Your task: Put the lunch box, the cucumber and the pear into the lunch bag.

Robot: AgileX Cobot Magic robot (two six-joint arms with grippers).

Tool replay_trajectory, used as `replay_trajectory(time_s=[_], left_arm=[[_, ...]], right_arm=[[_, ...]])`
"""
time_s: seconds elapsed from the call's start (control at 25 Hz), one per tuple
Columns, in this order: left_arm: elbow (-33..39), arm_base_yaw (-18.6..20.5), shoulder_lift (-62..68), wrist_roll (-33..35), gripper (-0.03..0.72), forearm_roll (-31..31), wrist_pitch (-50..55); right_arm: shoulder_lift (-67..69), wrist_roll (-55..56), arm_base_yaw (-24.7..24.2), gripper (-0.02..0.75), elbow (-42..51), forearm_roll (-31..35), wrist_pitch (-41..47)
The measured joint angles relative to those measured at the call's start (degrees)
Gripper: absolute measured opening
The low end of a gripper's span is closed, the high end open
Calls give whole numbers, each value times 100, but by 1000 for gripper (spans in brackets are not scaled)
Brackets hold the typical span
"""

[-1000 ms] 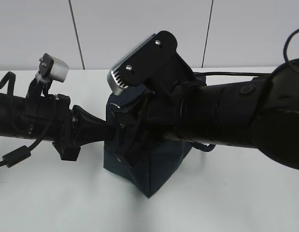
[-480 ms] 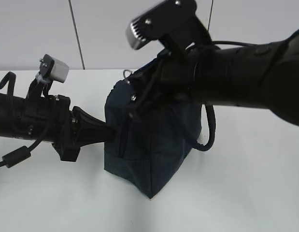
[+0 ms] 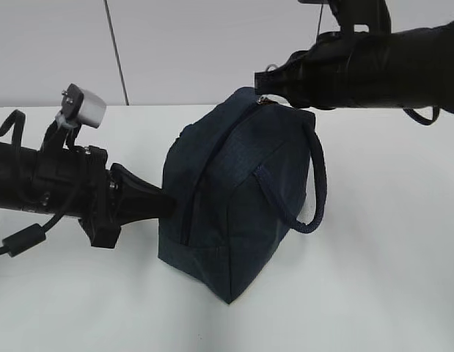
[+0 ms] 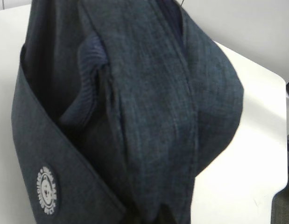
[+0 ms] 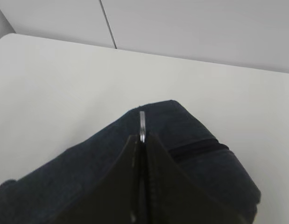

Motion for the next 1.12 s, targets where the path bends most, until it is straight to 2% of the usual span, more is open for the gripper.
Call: replay_trajectory(time_s=[0.24,0.68,0.8,1.0,1.12], left_arm=[[0,0,0,-112,5,101,-12],[0,0,0,-183,4,184,-31],[0,0,0,-183,4,201,-31],[0,0,0,-183,4,201,-62],[0,0,0,-183,4,201,-92]], right_arm=[[788,0,-268,0,-772,1018,322],[1803,-156,-1410,0,-1561,3377,1496],[2149,-824,-1606,0,-1621,4471,1711],[2812,-2600,-1726,0,-1703,7083,2226],[3093,-3156,-1731,0,-1703,7889,2349]])
